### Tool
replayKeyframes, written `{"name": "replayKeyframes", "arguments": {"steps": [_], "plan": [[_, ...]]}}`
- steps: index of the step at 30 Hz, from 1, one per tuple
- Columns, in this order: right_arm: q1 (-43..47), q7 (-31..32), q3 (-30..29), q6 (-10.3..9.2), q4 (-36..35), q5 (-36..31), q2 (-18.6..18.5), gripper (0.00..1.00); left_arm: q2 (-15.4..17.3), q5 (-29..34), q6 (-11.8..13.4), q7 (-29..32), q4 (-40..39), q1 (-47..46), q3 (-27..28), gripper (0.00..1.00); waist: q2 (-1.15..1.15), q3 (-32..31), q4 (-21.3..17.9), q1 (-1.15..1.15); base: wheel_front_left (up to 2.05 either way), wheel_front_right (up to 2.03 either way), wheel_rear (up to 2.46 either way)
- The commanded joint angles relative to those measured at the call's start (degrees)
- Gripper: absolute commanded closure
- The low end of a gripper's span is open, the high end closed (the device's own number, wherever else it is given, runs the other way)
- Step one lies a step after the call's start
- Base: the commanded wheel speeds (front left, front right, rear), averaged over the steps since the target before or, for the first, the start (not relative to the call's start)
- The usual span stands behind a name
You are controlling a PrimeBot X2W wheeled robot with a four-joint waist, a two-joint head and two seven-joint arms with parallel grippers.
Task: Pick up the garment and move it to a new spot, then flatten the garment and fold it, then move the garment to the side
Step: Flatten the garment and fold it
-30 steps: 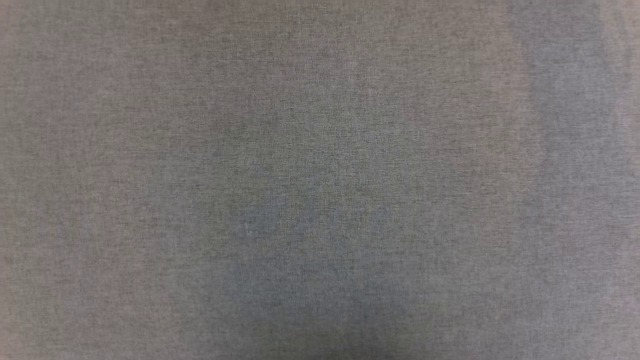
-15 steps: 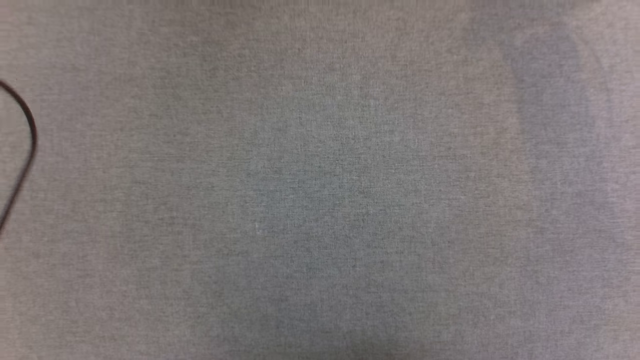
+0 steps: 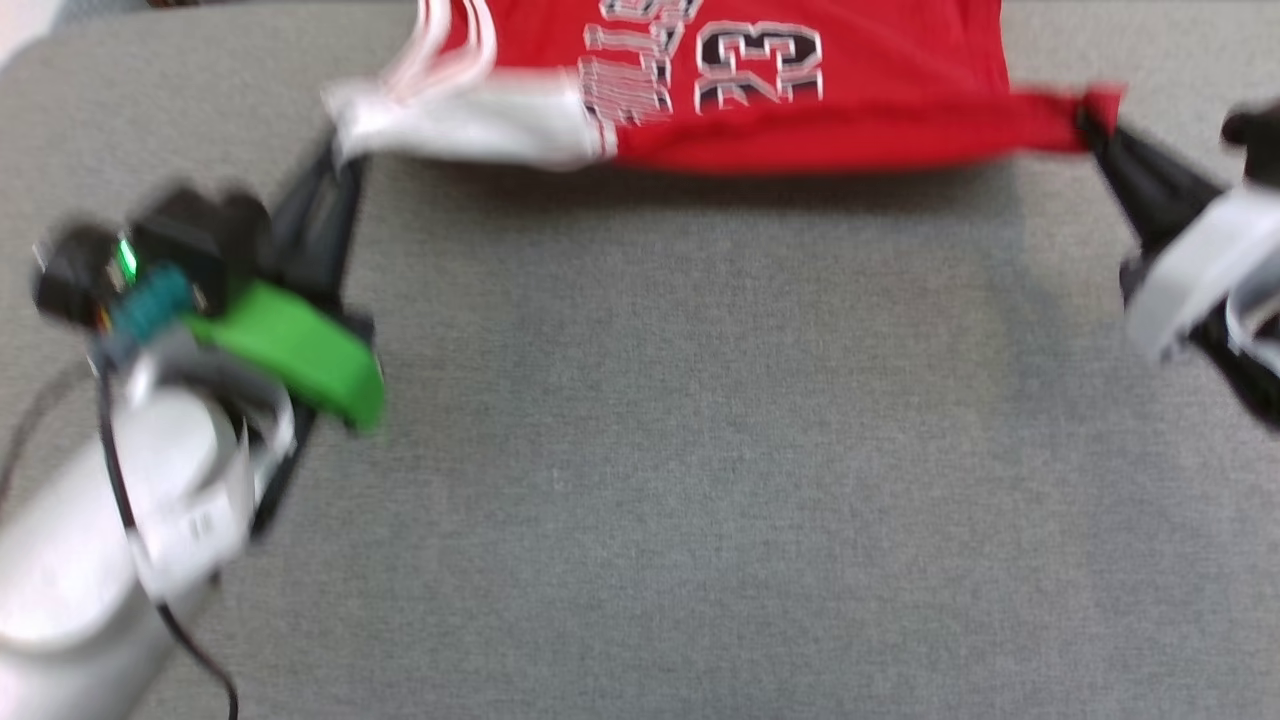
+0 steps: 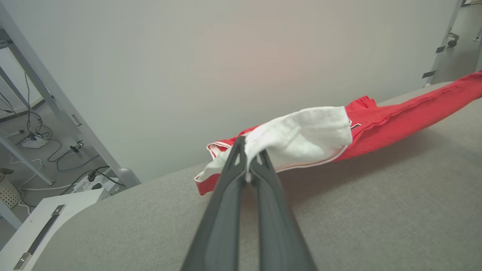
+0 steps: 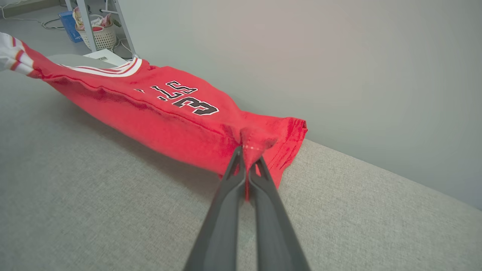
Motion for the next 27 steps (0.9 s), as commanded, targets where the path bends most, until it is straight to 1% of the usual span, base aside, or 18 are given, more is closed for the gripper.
{"name": "replayKeyframes", "arguments": {"steps": [1, 4, 8, 12, 15, 18, 19, 24, 27], "plan": [[2.92, -0.21, 0.22, -0.05, -1.36, 1.06, -0.65, 1.0, 1.31, -1.01, 1.76, 0.59, -2.27, 4.11, -0.34, 1.0, 0.0, -5.52, 1.48, 0.01, 0.0, 0.0, 0.0], [9.18, 0.36, 1.33, -0.05, -4.57, 2.91, -2.65, 1.0, 3.0, -2.57, 4.68, 2.22, -7.1, 12.35, -2.22, 1.0, 0.0, -7.81, 1.74, 0.01, 0.0, 0.0, 0.0], [15.68, 1.19, 2.7, -0.05, -6.62, 2.7, -5.38, 1.0, 4.86, -5.94, 7.65, 2.88, -10.89, 21.54, -3.19, 1.0, 0.0, -10.32, 1.8, 0.01, 0.0, 0.0, 0.0], [22.3, 1.78, 3.06, -0.05, -7.91, 4.31, -6.94, 1.0, 5.53, -10.58, 8.27, 2.99, -12.88, 29.47, -4.23, 1.0, 0.0, -12.36, 2.17, 0.01, 0.0, 0.0, 0.0], [26.95, 2.02, 2.98, -0.05, -9.06, 5.67, -7.99, 1.0, 5.99, -13.08, 7.87, 3.49, -13.52, 33.87, -5.51, 1.0, 0.0, -13.58, 2.41, 0.01, 0.0, 0.0, 0.0], [31.26, 2.26, 2.35, -0.05, -9.94, 6.68, -9.06, 1.0, 6.48, -15.72, 6.41, 4.11, -14.12, 37.6, -6.9, 1.0, 0.0, -14.57, 2.51, 0.01, 0.0, 0.0, 0.0], [33.96, 2.72, 1.76, -0.05, -10.92, 7.87, -9.54, 1.0, 6.72, -16.75, 5.93, 4.79, -13.99, 39.41, -7.91, 1.0, 0.0, -15.11, 2.51, 0.01, 0.0, 0.0, 0.0], [39.69, 5.05, 0.42, -0.05, -13.76, 9.29, -11.19, 1.0, 6.18, -20.67, 4.25, 7.28, -13.7, 43.15, -10.2, 1.0, 0.0, -15.88, 2.22, 0.01, 0.0, 0.0, 0.0], [42.55, 6.67, -0.9, -0.05, -15.21, 10.72, -11.97, 1.0, 6.63, -21.8, 4.18, 8.43, -13.65, 43.94, -10.58, 1.0, 0.0, -16.23, 2.2, 0.01, 0.0, 0.0, 0.0]]}}
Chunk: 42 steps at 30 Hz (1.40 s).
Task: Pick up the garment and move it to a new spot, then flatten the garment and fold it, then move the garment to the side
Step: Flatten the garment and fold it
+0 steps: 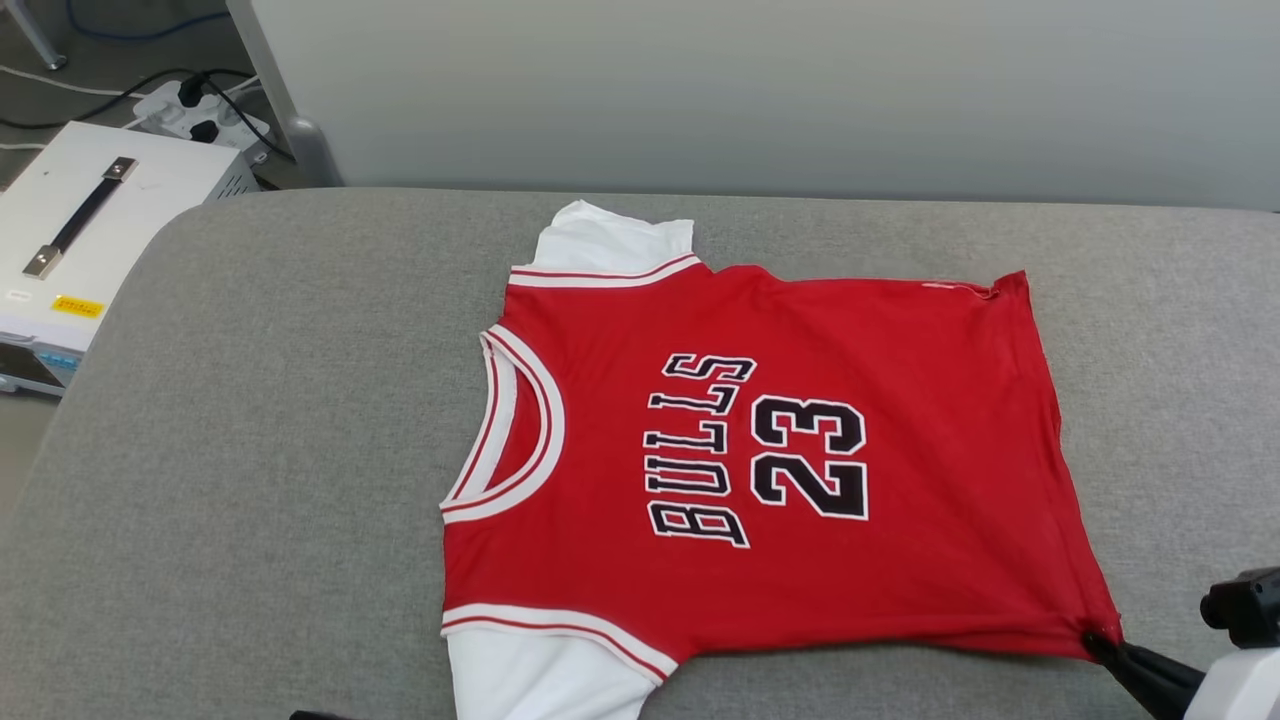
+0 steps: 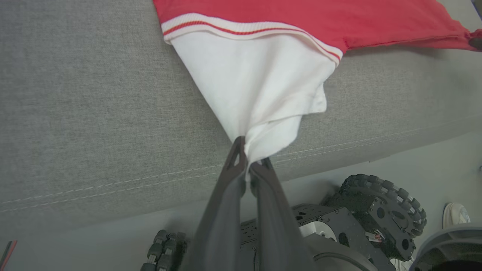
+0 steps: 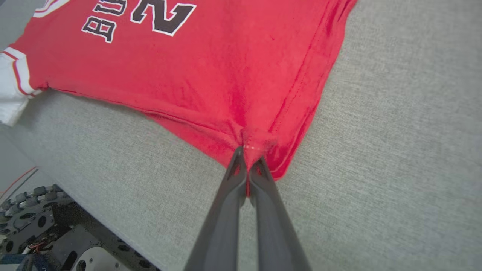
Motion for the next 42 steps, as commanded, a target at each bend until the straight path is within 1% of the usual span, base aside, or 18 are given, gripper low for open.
{"name": "replayKeyframes", "arguments": {"steps": [1, 5, 8, 14, 20, 22, 28, 33, 35, 42], "plan": [[1.55, 0.57, -0.95, -0.05, -0.71, 0.71, -0.62, 1.0, 0.86, -0.16, 0.03, 0.3, 0.17, 0.81, 0.0, 1.0, 0.0, -0.2, -0.04, 0.01, 0.0, 0.0, 0.0], [3.35, 1.11, -3.45, -0.05, -1.81, 0.63, -0.58, 1.0, 1.94, 2.64, 0.2, -1.86, 0.35, -0.2, 0.6, 1.0, 0.0, 0.14, -0.01, 0.01, 0.0, 0.0, 0.0], [3.13, 1.26, -5.55, -0.05, -2.61, 0.13, 0.06, 1.0, 2.28, 5.7, -0.41, -3.25, 1.26, -2.98, 1.16, 1.0, 0.0, 0.85, -0.06, 0.01, 0.0, 0.0, 0.0], [0.31, 2.66, -9.75, -0.05, -4.22, -1.57, 1.25, 1.0, 1.45, 9.45, -3.68, -3.43, 3.86, -11.87, 2.86, 1.0, 0.0, 2.9, -0.91, 0.01, 0.0, 0.0, 0.0], [-2.97, 4.66, -13.18, -0.05, -5.4, -2.66, 2.09, 1.0, 0.07, 11.23, -7.17, -0.86, 7.53, -21.72, 4.26, 1.0, 0.0, 6.2, -2.28, 0.01, 0.0, 0.0, 0.0], [-3.84, 5.4, -14.12, -0.05, -5.57, -2.62, 2.46, 1.0, -0.7, 11.86, -8.94, 0.11, 9.46, -25.23, 4.31, 1.0, 0.0, 7.74, -2.56, 0.01, 0.0, 0.0, 0.0], [-7.78, 7.81, -15.52, -0.05, -4.99, -3.5, 3.77, 1.0, -3.82, 13.66, -14.5, 1.62, 18.81, -35.2, 4.12, 1.0, 0.0, 12.62, -3.86, 0.01, 0.0, 0.0, 0.0], [-12.11, 9.4, -15.08, -0.05, -3.5, -4.38, 5.47, 1.0, -6.27, 14.55, -18.13, 1.6, 27.45, -40.89, 3.55, 1.0, 0.0, 15.62, -4.58, 0.01, 0.0, 0.0, 0.0], [-13.87, 10.2, -14.49, -0.05, -2.37, -4.84, 6.14, 1.0, -7.21, 15.59, -18.93, 1.74, 30.84, -42.77, 2.69, 1.0, 0.0, 16.56, -4.69, 0.01, 0.0, 0.0, 0.0], [-18.39, 11.26, -11.68, -0.05, 3.36, -6.46, 8.92, 1.0, -11.52, 14.96, -20.96, 1.12, 42.4, -45.57, 0.27, 1.0, 0.0, 18.89, -4.61, 0.01, 0.0, 0.0, 0.0]]}}
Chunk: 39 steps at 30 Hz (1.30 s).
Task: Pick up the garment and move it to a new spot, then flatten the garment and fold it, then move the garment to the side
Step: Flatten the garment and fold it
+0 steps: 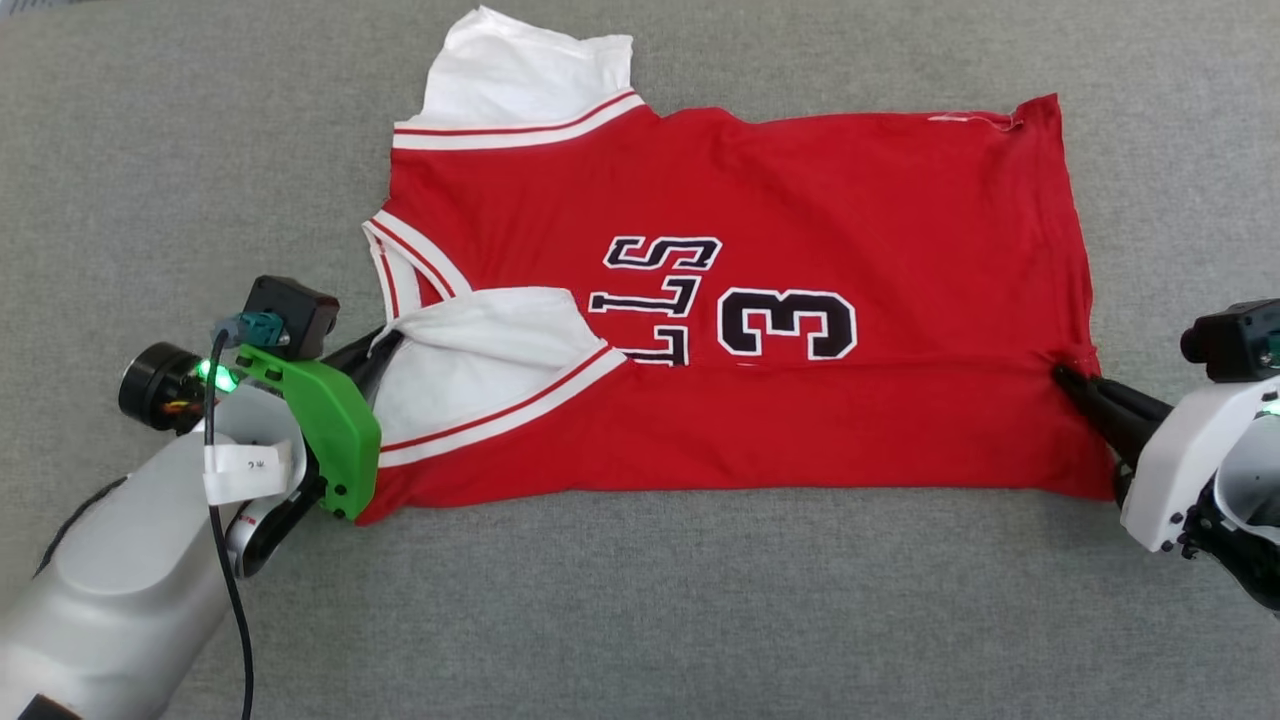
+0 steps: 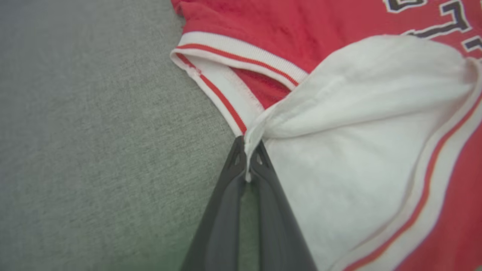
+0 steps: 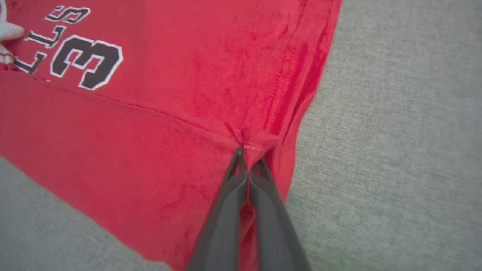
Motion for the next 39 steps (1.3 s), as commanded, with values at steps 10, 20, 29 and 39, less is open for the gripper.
{"name": "replayKeyframes", "arguments": {"steps": [10, 20, 29, 39], "plan": [[-2.36, -3.2, 3.52, -0.05, 3.68, -0.36, 1.87, 0.0, -4.57, -4.93, -1.02, -4.47, 10.47, -1.09, -3.8, 0.0, 0.0, -1.07, 0.2, 0.0, 0.0, 0.0, 0.0], [1.26, -7.84, 1.74, -0.05, -0.1, 0.42, -0.81, 0.0, 0.36, -10.03, -1.04, -2.78, 6.14, -4.32, -5.18, 0.0, 0.0, -6.39, 2.36, 0.0, 0.0, 0.0, 0.0], [4.51, -6.83, -0.43, -0.05, -1.76, -0.41, -1.63, 0.0, 5.05, -17.5, -1.05, 17.2, -2.56, -8.0, -7.79, 0.0, 0.0, -8.72, 3.96, 0.0, 0.0, 0.0, 0.0], [4.76, -3.37, -2.76, -0.05, -3.3, -1.62, -0.42, 0.0, 4.14, -25.59, 0.32, 34.33, -5.64, -8.96, -9.96, 0.0, 0.0, -7.62, 3.54, 0.0, 0.0, 0.0, 0.0]]}}
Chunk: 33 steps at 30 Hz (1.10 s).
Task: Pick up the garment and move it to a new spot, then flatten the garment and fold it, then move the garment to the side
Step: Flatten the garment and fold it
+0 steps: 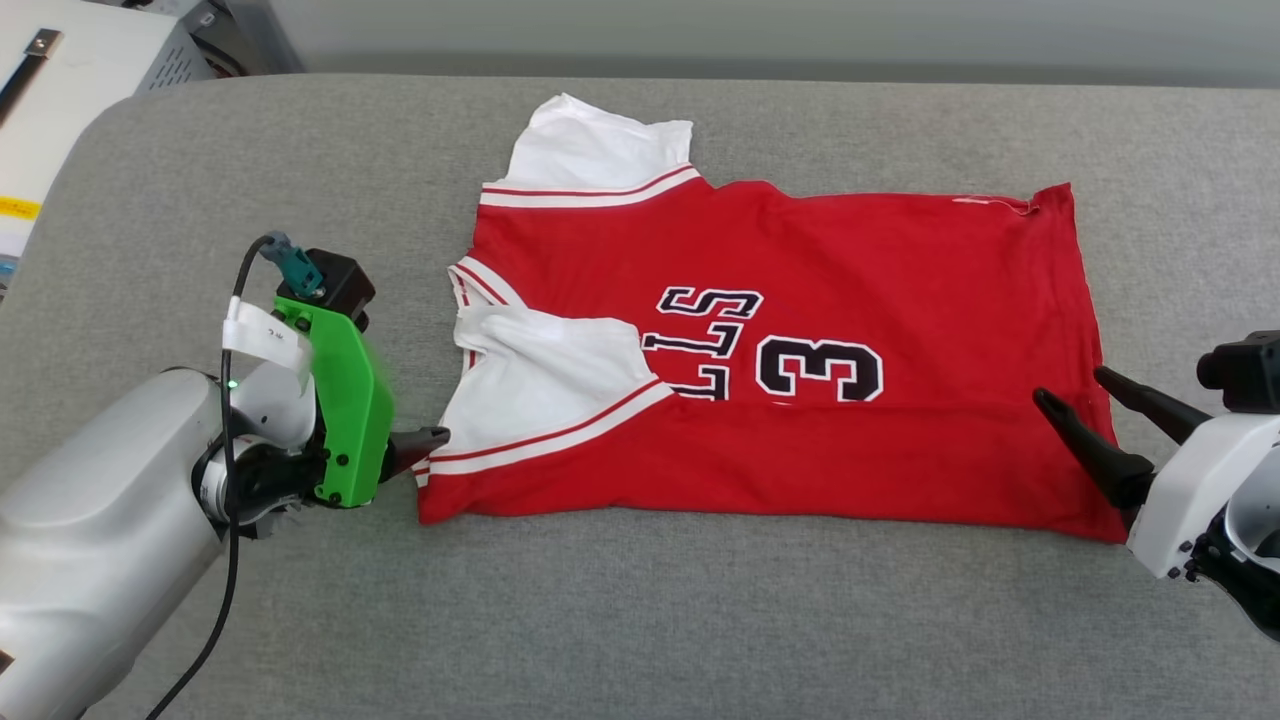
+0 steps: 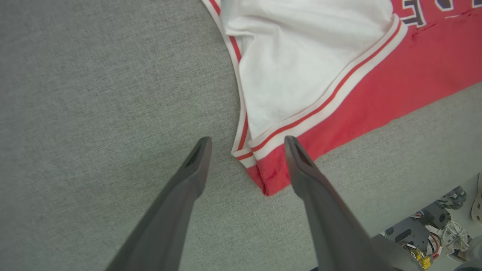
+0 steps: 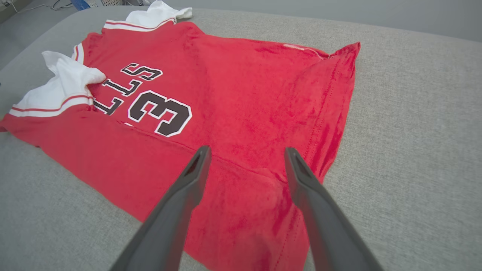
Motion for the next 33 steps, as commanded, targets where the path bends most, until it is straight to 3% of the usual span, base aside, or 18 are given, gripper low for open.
{"name": "replayKeyframes", "arguments": {"steps": [1, 16, 17, 18, 26, 33], "plan": [[0.05, 0.44, -0.21, -0.05, -0.29, -0.54, 0.45, 0.0, -0.64, -0.96, 0.29, 0.32, 0.46, -0.19, -0.07, 0.0, 0.0, 0.69, -0.63, 0.0, 0.0, 0.0, 0.0], [-2.18, 1.96, -0.37, -0.05, -0.96, -2.27, 2.72, 0.0, -3.83, 2.57, 0.08, 0.98, 10.09, 4.19, -5.97, 0.0, 0.0, 4.09, -3.69, 0.0, 0.0, 0.0, 0.0], [-2.28, 2.0, -0.48, -0.05, -0.92, -2.36, 2.67, 0.0, -4.02, 2.83, -0.1, 0.89, 10.28, 4.35, -6.38, 0.62, 0.0, 4.08, -3.74, 0.0, 0.0, 0.0, 0.0], [-2.38, 2.04, -0.59, -0.05, -0.93, -2.46, 2.6, 0.0, -4.14, 2.98, -0.22, 0.59, 10.41, 4.42, -6.54, 1.0, 0.0, 4.02, -3.74, 0.0, 0.0, 0.0, 0.0], [-3.96, 4.15, -2.73, -0.05, -2.08, -5.06, -0.32, 0.0, -2.8, 5.24, -0.91, -6.64, 8.03, 3.85, -6.24, 1.0, 0.0, 1.56, -3.18, 0.0, 0.0, 0.0, 0.0], [-6.36, 16.22, -4.98, -0.05, -5.18, -5.76, -5.05, 0.0, 1.07, 5.86, -0.36, -12.14, 1.69, 4.12, -4.17, 1.0, 0.0, 0.05, -2.73, 0.0, 0.0, 0.0, 0.0]]}}
